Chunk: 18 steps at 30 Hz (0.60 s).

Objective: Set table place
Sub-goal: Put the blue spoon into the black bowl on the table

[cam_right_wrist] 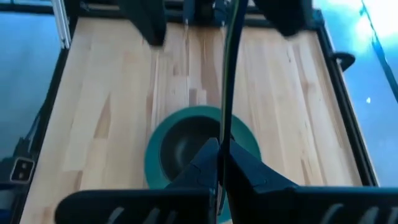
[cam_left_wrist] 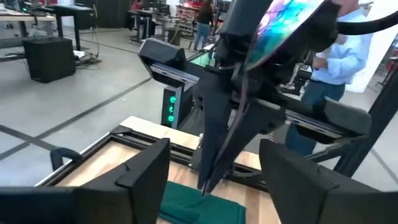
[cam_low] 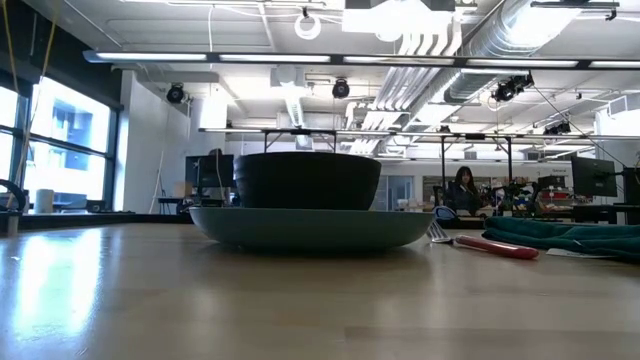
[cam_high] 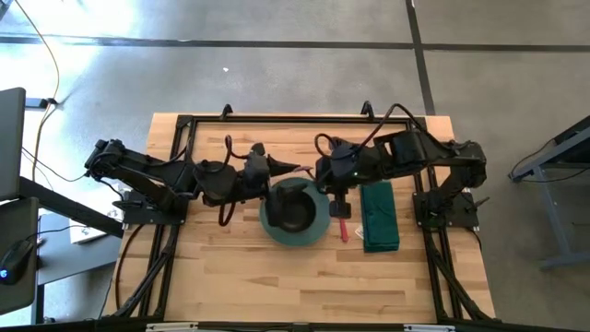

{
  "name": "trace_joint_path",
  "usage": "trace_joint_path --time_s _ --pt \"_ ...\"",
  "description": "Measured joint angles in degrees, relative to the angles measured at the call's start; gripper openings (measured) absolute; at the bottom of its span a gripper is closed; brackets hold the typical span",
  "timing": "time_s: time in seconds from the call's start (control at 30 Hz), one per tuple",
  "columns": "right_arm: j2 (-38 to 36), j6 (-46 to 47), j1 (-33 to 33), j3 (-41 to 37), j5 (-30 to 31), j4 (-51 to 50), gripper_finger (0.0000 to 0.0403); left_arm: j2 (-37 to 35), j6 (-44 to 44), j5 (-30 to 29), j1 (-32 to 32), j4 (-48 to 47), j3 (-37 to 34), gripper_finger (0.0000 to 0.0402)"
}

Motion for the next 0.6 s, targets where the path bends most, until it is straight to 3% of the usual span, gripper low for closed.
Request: trace_joint_path --time_s 0.2,0.6 --pt "0.05 -0.04 0.00 0.02 -0.17 0.22 0.0000 0.00 2.93 3.33 0.06 4.28 0.00 0.0252" --pt "0.23 0.03 0.02 0.02 -2.17 2.27 0.0000 0.85 4.27 4.82 2.19 5.85 -0.05 0.0237"
